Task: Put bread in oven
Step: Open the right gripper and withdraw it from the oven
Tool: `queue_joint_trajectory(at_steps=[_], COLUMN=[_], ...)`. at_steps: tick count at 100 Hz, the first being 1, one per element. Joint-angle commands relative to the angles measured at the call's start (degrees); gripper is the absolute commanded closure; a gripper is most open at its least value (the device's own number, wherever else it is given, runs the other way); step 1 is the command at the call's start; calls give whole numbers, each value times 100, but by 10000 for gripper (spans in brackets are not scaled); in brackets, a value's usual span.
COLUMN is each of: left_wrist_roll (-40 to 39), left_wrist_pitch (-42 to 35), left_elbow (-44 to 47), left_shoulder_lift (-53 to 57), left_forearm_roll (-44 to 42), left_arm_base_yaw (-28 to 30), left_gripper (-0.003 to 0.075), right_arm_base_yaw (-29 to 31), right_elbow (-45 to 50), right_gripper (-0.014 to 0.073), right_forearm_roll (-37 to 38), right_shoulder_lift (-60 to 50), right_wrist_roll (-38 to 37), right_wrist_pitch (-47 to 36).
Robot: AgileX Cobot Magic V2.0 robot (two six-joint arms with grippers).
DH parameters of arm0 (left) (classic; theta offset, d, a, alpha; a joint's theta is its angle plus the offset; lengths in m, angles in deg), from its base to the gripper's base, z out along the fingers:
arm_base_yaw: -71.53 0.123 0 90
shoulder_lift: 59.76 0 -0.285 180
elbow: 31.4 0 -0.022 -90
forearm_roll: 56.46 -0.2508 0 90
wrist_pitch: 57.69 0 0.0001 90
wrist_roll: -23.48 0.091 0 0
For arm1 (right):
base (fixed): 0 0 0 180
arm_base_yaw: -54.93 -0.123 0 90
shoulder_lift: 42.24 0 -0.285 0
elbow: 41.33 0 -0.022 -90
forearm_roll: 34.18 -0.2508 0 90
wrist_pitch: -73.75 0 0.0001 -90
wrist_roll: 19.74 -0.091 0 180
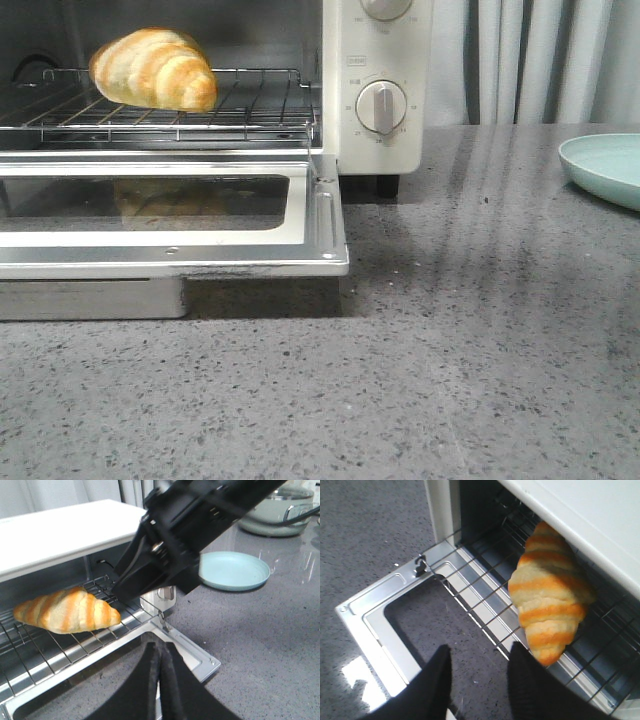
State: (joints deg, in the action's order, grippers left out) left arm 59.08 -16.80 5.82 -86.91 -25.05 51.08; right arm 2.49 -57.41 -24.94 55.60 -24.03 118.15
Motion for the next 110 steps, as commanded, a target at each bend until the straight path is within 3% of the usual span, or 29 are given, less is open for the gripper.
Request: queue_joint_trajectory(at_steps=[1, 8, 25, 35, 51, 61, 83, 110], left_wrist_roll=[-117, -444, -2188, -2712, -2748, -2748, -2748, -2748], left_wrist_pitch=[-475, -578, -676, -540, -377, -419, -430, -420], left_elbow=[-164, -164, -142, -57, 196, 439, 741, 804], left_shoulder_lift=[195, 458, 976, 1171, 1196, 1196, 1196, 1196], left_forearm_roll=[40, -403, -2372, -2910, -2797, -2558, -1740, -1220], left_arm_base_yaw=[-56, -56, -44, -44, -44, -44, -44, -44], left_gripper=[742, 742, 742, 742, 742, 741, 741, 741], right_arm_base_yaw=[-81, -110, -110, -110, -62, 94, 460, 489], right_elbow=[48, 429, 1979, 3152, 4545, 4996, 5144, 5144], right_gripper=[569, 669, 663, 663, 663, 663, 663, 663], right_forearm_roll=[74, 74, 569, 1093, 1461, 1483, 1749, 2042], right_shoulder_lift=[-785, -1298, -2939, -4003, -5522, -6192, -7022, -7095], right_wrist_roll=[74, 74, 74, 74, 50, -77, -77, -77], right_wrist_pitch=[-218, -227, -840, -1393, -2112, -1981, -1672, -1603])
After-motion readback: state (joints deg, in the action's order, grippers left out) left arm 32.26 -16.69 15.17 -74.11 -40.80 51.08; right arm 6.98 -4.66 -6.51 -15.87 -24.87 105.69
